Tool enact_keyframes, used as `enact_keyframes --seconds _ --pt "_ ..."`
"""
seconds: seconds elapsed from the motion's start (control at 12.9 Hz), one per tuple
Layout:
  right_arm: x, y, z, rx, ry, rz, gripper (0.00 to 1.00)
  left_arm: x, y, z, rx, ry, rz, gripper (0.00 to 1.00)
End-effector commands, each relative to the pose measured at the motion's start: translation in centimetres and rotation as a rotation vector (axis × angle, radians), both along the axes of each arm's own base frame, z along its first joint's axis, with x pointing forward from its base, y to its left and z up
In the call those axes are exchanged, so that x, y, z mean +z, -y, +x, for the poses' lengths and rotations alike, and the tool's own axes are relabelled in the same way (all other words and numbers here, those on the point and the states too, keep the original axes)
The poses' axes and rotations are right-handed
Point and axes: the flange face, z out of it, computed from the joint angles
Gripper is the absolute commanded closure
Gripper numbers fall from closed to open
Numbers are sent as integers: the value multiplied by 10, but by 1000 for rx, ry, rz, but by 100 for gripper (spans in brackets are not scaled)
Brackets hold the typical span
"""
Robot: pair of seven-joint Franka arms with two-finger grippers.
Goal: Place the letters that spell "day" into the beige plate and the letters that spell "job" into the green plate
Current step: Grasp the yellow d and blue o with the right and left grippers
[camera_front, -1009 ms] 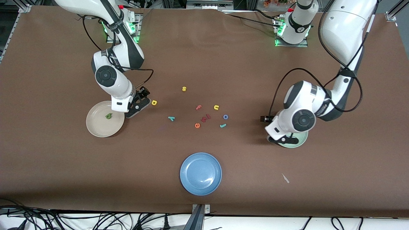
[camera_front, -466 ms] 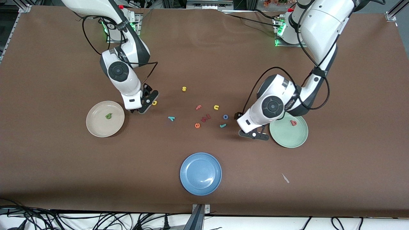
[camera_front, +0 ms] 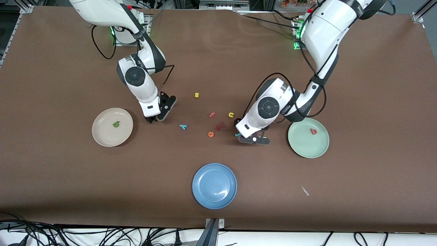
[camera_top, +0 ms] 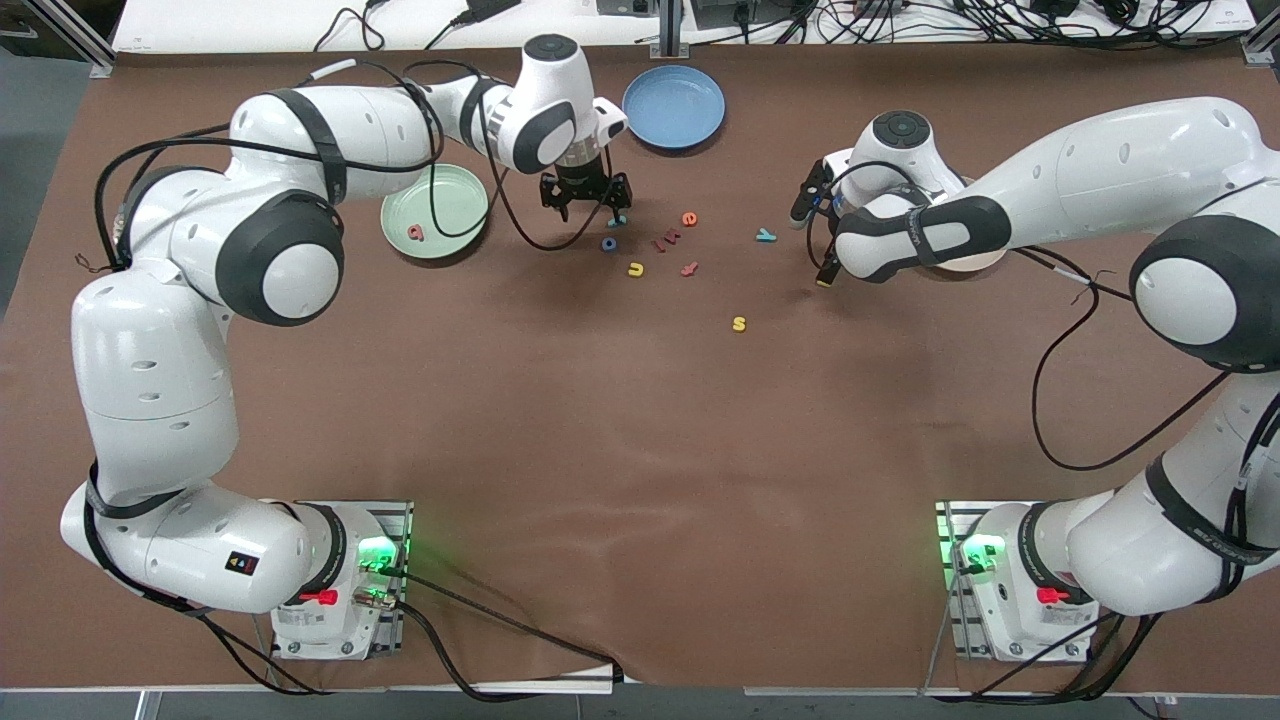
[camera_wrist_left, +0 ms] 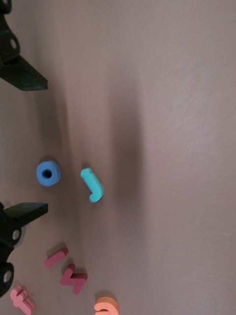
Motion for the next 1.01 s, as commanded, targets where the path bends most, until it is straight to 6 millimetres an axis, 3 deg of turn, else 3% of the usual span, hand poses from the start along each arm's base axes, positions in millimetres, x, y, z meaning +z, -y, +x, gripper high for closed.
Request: enact_keyframes --seconds 0.0,0.23,0.39,0.62,0.85,0.93 --pt "0 -5 -6 43 16 3 2 -11 10 -3 113 20 21 0" --pt "-8 -8 -11 53 9 1 9 -18 29 -14 160 28 30 1" --pt "-11 -7 -15 55 0 -2 12 -21 28 -14 122 69 70 24" --pt "-13 -6 -17 64 -5 -5 19 -28 26 -17 124 55 79 47" --pt "-14 -6 -18 64 -7 -6 28 -31 25 -18 134 45 77 47" --pt "-14 -5 -18 64 -8 -7 35 -33 26 -19 132 42 78 47"
